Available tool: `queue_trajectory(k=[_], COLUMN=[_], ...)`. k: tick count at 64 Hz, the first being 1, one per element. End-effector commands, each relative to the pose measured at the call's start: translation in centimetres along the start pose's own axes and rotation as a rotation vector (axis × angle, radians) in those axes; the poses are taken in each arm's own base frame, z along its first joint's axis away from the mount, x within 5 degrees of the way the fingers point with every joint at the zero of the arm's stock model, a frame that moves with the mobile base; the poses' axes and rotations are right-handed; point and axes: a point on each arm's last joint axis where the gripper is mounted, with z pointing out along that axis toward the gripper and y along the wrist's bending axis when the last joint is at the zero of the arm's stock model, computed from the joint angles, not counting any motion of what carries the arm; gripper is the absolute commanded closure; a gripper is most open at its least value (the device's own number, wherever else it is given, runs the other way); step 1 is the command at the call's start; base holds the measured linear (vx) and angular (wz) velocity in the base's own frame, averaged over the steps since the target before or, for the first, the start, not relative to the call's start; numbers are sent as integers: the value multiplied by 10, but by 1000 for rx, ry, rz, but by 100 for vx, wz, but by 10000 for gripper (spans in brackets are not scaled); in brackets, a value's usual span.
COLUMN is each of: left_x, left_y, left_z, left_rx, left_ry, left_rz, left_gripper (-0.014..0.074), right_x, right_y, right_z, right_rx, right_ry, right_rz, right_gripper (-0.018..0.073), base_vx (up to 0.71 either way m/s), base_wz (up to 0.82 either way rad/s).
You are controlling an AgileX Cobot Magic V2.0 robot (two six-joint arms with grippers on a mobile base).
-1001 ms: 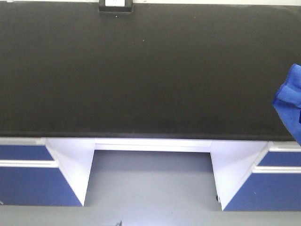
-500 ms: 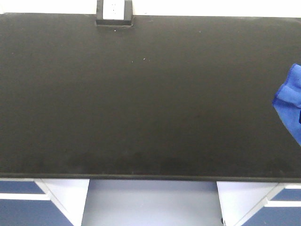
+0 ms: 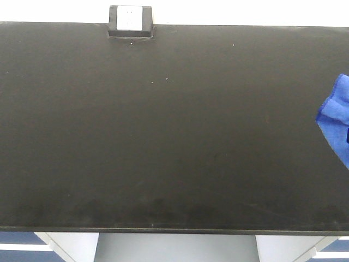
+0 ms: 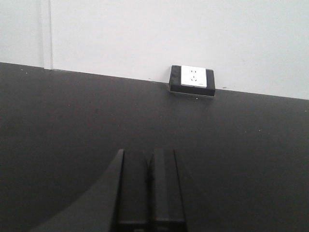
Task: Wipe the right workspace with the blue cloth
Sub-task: 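Drive the base forward to the other counter holding the cloth, then lower the held blue cloth onto the counter with the right gripper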
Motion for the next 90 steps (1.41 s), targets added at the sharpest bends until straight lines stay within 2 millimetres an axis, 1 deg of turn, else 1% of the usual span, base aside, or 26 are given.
queue_trajectory(k=[1,28,32,43,48,58,71,82,90], left_x=[2,2,2,2,2,2,2,2,2], left_y=[0,0,0,0,0,0,0,0,0], left_z=[0,0,0,0,0,0,0,0,0], left_rx=[14,14,14,14,14,14,14,14,14], left_ry=[-64,-64,-64,-64,-64,-64,-64,-64,-64], left_rz=[-15,-15,-15,-15,-15,-15,-15,-15,-15], left_gripper=[602,602,602,602,602,602,602,602,602], right_x=[-16,-16,-18,-21,-18,-10,-8,8,24], right_y=[-2,-2,-3,-3,-2,0,0,4,6], right_z=[-6,-6,-6,-1,8,37,74,108,135], right_rx=[16,17,19,13,0,-18,-27,-48,-61], right_ry=[-105,-106,-127,-144,-92,36,72,210,300], right_rz=[1,1,1,38,68,92,146,231,186], right_gripper=[564,564,564,564,564,564,564,564,562], base_vx=[6,2,0,0,0,0,0,0,0], base_wz=[0,0,0,0,0,0,0,0,0])
